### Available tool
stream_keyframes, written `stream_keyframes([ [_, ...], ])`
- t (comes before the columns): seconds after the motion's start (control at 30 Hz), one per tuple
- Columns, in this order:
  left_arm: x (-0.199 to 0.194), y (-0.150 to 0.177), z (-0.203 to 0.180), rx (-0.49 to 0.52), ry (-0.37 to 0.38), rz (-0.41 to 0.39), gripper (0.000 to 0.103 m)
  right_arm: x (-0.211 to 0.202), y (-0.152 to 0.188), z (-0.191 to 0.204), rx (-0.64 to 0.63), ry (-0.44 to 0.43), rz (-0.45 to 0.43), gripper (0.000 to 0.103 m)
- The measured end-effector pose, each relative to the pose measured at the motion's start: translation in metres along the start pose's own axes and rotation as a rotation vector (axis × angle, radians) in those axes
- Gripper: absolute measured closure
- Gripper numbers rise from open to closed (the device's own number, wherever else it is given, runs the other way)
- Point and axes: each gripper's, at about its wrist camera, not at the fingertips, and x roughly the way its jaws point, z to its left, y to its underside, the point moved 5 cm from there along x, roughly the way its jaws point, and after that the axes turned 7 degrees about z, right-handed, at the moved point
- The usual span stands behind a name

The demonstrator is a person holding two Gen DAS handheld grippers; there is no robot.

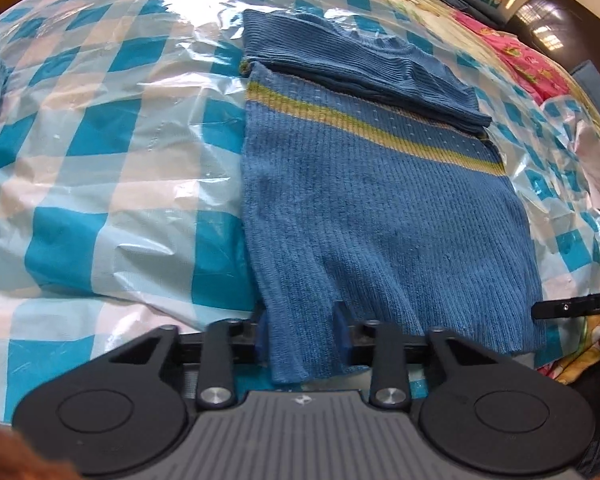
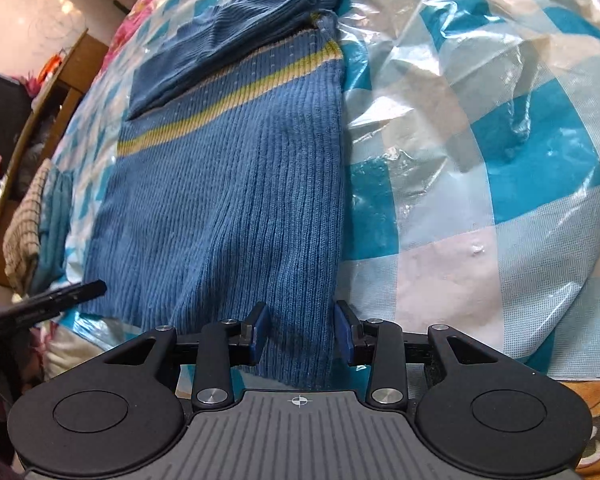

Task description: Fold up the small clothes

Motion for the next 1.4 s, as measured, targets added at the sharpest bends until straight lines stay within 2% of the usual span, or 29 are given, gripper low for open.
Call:
stream_keyframes([
  [0.07, -0.001, 0.0, 0.005, -0.032, 0.017, 0.001, 0.081, -0.001, 0.001, -0.003, 0.016, -0.014, -0.005, 0.081],
  [0.23, -0.002, 0.002, 0.011, -0.086, 0.05, -0.005, 0.091, -0.001, 0.002, -0.01, 0.072, -0.086, -0.007, 0.092],
  [0.37, -0.009, -0.005, 0.012, -0.139, 0.148, -0.049, 0.093, -0.008, 0.001, -0.012, 0.126, -0.194, -0.048, 0.094],
  [0.53, -0.024, -0.028, 0.015, -0.23, 0.287, -0.14, 0.093, -0.034, -0.012, -0.009, 0.193, -0.366, -0.17, 0.094],
  [0.67, -0.032, -0.051, 0.013, -0.28, 0.394, -0.199, 0.093, -0.055, -0.033, -0.004, 0.213, -0.439, -0.26, 0.094],
  [0.77, -0.035, -0.073, 0.012, -0.3, 0.447, -0.244, 0.093, -0.067, -0.051, 0.001, 0.215, -0.481, -0.312, 0.095],
  [1.0, -0.041, -0.141, 0.016, -0.322, 0.531, -0.354, 0.093, -0.088, -0.113, 0.009, 0.21, -0.528, -0.422, 0.095],
  [1.2, -0.026, -0.199, 0.022, -0.326, 0.541, -0.408, 0.093, -0.09, -0.174, 0.01, 0.213, -0.526, -0.491, 0.096],
  [1.4, 0.006, -0.229, 0.039, -0.375, 0.524, -0.408, 0.093, -0.068, -0.222, 0.001, 0.245, -0.495, -0.501, 0.096],
])
